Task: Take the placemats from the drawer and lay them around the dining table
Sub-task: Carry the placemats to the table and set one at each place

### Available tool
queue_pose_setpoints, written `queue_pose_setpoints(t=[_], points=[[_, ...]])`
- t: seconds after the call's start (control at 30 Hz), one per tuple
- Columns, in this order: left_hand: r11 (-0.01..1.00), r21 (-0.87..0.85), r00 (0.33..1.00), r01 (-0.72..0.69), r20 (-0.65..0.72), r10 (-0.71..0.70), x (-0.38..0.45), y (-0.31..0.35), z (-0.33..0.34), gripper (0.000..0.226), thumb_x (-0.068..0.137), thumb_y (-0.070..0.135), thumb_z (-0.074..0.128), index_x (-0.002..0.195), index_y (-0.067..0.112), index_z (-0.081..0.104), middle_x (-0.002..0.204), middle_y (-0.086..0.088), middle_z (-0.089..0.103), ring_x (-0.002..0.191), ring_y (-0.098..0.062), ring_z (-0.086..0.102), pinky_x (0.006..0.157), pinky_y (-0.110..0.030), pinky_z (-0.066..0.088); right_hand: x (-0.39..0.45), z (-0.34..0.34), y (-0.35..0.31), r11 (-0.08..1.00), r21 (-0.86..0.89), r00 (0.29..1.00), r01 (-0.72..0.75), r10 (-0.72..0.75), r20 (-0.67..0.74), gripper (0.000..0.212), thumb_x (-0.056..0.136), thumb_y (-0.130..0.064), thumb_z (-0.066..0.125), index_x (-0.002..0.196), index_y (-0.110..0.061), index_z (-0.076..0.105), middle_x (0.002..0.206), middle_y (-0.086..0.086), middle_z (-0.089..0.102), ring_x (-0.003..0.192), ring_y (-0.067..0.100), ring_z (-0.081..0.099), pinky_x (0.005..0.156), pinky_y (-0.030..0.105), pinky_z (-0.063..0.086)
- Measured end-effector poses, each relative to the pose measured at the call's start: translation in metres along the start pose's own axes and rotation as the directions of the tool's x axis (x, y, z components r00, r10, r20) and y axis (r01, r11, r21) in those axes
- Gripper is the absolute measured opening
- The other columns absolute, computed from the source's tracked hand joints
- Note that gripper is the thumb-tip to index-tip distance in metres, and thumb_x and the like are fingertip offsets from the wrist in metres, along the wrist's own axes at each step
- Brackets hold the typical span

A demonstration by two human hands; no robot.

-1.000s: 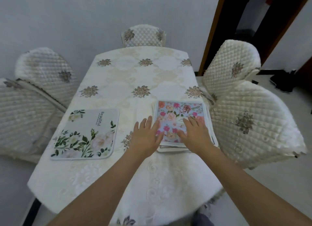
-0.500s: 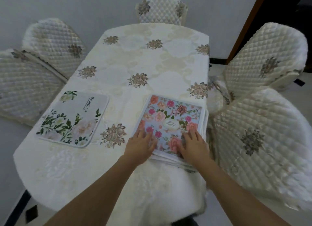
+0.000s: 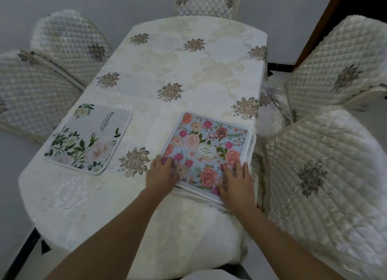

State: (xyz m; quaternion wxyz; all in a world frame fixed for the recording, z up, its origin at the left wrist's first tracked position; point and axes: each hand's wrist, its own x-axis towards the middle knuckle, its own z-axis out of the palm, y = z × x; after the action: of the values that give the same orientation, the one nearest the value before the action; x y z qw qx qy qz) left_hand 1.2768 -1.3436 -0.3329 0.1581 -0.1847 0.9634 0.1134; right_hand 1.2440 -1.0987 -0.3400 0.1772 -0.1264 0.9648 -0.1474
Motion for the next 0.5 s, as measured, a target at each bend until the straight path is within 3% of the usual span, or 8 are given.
queue_pose_setpoints(t=[0.1,0.27,0.5], points=[[0.994,-0.092,0.998,0.062,0.024,-0.060,0.006,0.003,-0.004,0.049,0.080,0.039,0.067,0.119,0.018,0.046,0.118,-0.011,0.044,0.113,-0.034,0.047,0.088,-0.043,0.047,0.000,-0.001,-0.002,0.998,0.028,0.999,-0.052,0.052,0.000,0.069,0.095,-0.047,0.050,0.153,-0.028,0.018,0.162,0.017,-0.002,0.148,0.040,-0.002,0.119,0.047,0.009],[0.965,-0.177,0.978,0.193,0.112,-0.175,0.020,-0.002,-0.010,0.108,0.067,0.050,0.080,0.147,0.008,0.020,0.137,-0.018,0.042,0.129,-0.037,0.039,0.100,-0.050,0.042,-0.002,-0.009,-0.005,0.966,0.181,0.983,-0.183,0.183,0.016,0.087,0.089,-0.047,0.061,0.154,-0.022,0.010,0.159,0.021,-0.003,0.148,0.037,0.001,0.118,0.042,0.015],[0.986,-0.072,0.974,0.148,0.184,-0.133,0.022,-0.016,-0.013,0.099,0.056,0.074,0.075,0.125,0.011,0.042,0.121,-0.011,0.049,0.115,-0.029,0.049,0.094,-0.044,0.049,0.000,-0.010,-0.002,0.957,0.186,0.975,-0.224,0.221,0.034,0.088,0.088,-0.047,0.063,0.154,-0.022,0.010,0.160,0.019,0.000,0.146,0.037,0.007,0.117,0.044,0.018]])
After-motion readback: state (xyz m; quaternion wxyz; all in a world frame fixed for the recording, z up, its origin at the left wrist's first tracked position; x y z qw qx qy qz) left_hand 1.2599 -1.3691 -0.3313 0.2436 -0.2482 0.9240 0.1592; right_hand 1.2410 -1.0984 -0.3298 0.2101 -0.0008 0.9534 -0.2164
